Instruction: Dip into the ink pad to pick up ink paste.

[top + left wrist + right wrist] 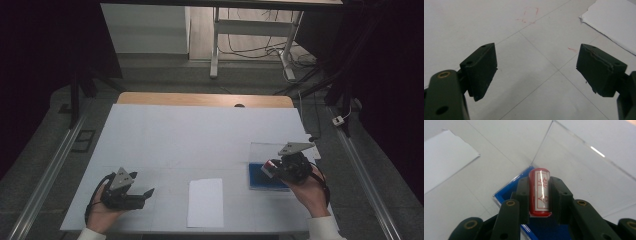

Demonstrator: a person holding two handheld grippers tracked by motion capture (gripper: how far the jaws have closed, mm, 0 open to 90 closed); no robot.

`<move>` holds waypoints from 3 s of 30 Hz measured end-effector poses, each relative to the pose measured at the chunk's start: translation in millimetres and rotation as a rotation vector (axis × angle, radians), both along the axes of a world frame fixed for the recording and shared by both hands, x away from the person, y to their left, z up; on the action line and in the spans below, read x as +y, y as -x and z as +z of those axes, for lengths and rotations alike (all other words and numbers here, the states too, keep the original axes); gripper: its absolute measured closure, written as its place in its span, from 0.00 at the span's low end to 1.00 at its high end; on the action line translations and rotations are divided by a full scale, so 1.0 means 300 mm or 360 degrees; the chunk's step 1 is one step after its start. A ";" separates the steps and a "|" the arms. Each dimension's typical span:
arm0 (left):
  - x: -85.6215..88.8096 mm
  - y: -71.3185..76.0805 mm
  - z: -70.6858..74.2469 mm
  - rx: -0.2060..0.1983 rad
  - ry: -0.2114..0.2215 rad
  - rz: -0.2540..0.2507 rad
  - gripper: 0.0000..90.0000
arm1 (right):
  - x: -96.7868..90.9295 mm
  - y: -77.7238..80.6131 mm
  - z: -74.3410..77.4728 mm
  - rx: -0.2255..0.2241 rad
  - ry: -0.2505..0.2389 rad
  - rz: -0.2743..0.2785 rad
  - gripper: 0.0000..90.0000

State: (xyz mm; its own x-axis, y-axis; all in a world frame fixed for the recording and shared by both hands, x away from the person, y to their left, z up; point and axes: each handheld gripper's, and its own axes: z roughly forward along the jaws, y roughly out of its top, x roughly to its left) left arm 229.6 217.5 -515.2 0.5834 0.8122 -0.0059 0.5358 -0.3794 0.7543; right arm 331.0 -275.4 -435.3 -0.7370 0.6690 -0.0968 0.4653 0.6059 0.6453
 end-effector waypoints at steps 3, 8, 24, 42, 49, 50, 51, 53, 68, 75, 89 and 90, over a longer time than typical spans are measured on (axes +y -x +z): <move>0.000 0.000 0.000 0.0001 -0.0002 -0.0002 0.19 | -0.001 0.007 0.019 -0.0018 -0.0009 0.0017 0.78; -0.001 0.000 -0.001 0.0002 -0.0004 -0.0003 0.19 | 0.007 0.007 0.014 -0.0004 0.0009 0.0028 0.78; -0.003 -0.001 -0.002 0.0004 -0.0014 -0.0009 0.19 | 0.015 -0.027 -0.062 0.0069 0.0156 -0.0001 0.78; -0.005 -0.002 -0.006 0.0018 -0.0021 -0.0018 0.19 | 0.009 -0.039 -0.089 0.0089 0.0192 -0.0028 0.78; -0.009 -0.002 -0.009 0.0021 -0.0030 -0.0019 0.19 | 0.021 -0.041 -0.087 0.0109 0.0238 -0.0047 0.79; -0.009 -0.003 -0.009 0.0022 -0.0033 -0.0021 0.19 | 0.023 -0.041 -0.086 0.0109 0.0250 -0.0046 0.79; -0.009 -0.003 -0.010 0.0023 -0.0039 -0.0024 0.19 | 0.026 -0.041 -0.086 0.0112 0.0252 -0.0054 0.79; -0.011 -0.003 -0.010 0.0023 -0.0039 -0.0023 0.19 | 0.028 -0.043 -0.085 0.0120 0.0263 -0.0055 0.79; -0.013 -0.002 -0.012 0.0022 -0.0044 -0.0023 0.19 | 0.028 -0.043 -0.105 0.0132 0.0246 -0.0094 0.79; -0.016 -0.002 -0.015 0.0028 -0.0047 -0.0026 0.19 | 0.033 -0.039 -0.108 0.0118 0.0263 -0.0096 0.79; -0.014 -0.003 -0.015 0.0027 -0.0043 -0.0028 0.19 | 0.025 -0.035 -0.114 0.0110 0.0223 -0.0099 0.79; -0.015 -0.003 -0.015 0.0028 -0.0045 -0.0027 0.19 | 0.024 -0.035 -0.114 0.0110 0.0223 -0.0098 0.79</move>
State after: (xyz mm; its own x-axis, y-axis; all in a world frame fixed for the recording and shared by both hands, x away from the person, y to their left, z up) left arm 230.6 213.1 -519.8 0.5973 0.8020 0.0068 0.5419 -0.4098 0.7338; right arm 341.5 -268.1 -469.4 -0.7031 0.6966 -0.1428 0.5446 0.6566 0.5219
